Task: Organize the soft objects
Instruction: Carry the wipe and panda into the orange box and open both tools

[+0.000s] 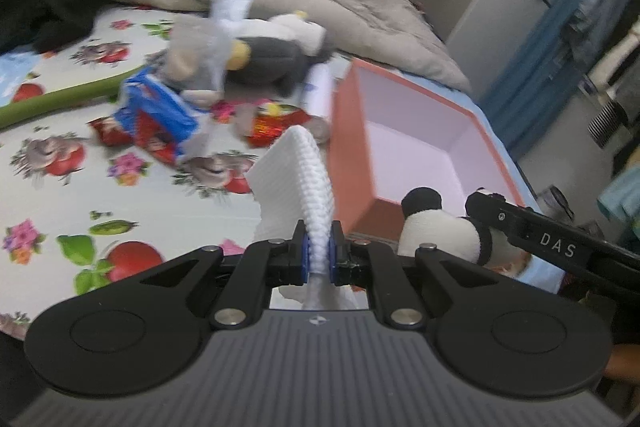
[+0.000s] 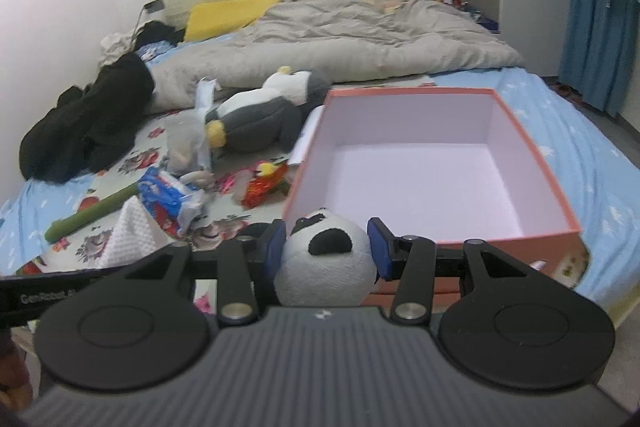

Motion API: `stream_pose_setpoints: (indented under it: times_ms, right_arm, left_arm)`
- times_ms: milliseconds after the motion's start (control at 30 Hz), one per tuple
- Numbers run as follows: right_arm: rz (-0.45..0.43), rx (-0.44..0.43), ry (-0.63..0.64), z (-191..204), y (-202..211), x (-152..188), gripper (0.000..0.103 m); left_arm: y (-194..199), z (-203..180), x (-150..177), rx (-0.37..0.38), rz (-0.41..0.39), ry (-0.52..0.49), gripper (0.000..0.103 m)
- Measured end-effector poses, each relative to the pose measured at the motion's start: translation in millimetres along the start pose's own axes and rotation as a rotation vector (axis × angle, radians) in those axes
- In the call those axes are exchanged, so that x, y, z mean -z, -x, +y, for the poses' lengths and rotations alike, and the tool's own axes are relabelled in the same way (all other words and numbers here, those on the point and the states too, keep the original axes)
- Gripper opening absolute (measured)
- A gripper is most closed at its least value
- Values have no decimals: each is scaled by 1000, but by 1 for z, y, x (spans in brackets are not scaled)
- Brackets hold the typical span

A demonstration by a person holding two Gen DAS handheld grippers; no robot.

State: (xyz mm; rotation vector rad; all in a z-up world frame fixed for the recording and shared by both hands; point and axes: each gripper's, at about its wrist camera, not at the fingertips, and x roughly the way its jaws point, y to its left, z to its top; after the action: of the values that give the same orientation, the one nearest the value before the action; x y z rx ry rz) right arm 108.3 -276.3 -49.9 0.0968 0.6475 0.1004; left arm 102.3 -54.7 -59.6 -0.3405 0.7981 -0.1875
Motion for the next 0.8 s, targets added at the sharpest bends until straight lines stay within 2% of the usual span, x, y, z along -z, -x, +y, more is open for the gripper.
stream_pose_setpoints:
  times_ms: [167,367,800]
  right_arm:
    - [-12,39,-36,-22,13,2,48]
    - [-42,56,-87,-48,15,-8,48]
    - [-30,66,-115,-98,-28,-45,48]
  left_arm:
    - [-5,-28,-5,62,21,-42,11]
    - [-16,-61,-22,103,29,-99,11]
    - [-81,-114,-75,119,59,-145,11]
